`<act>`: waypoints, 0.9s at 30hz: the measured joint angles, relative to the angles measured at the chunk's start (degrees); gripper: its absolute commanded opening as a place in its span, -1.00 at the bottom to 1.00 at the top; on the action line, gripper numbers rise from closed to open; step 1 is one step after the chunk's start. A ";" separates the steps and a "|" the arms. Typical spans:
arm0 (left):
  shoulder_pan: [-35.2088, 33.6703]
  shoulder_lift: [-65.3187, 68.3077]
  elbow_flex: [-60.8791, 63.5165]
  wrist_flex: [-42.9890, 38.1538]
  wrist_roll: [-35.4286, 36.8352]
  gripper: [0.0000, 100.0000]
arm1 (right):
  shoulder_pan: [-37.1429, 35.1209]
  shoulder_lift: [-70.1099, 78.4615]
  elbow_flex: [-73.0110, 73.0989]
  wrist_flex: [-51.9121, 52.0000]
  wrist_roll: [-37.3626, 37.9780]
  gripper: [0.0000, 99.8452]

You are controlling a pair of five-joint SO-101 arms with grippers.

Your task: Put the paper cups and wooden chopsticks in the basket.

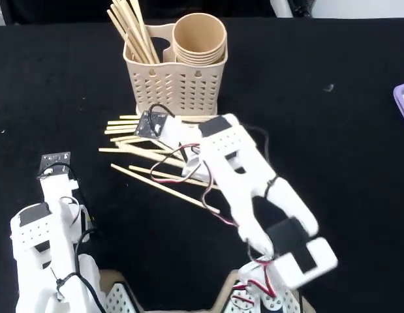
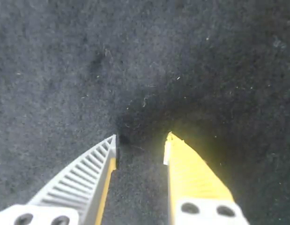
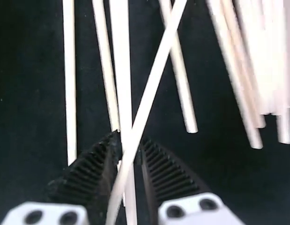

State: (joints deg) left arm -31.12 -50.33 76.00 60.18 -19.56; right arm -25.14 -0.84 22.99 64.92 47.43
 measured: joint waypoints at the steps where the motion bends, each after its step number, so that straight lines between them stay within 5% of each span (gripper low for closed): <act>1: 0.00 0.00 0.00 0.00 0.00 -0.65 | 0.00 -1.67 0.00 0.00 0.00 -0.98; 14: 0.00 0.00 0.00 0.00 0.00 -0.65 | 0.00 -24.53 0.18 0.62 -3.43 -0.98; 27: 0.00 0.00 0.00 0.00 0.00 -0.65 | 0.00 -22.86 14.24 -8.35 -3.43 -0.98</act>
State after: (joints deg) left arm -31.12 -50.33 76.00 60.18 -19.56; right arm -25.14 -23.69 37.23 56.57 44.00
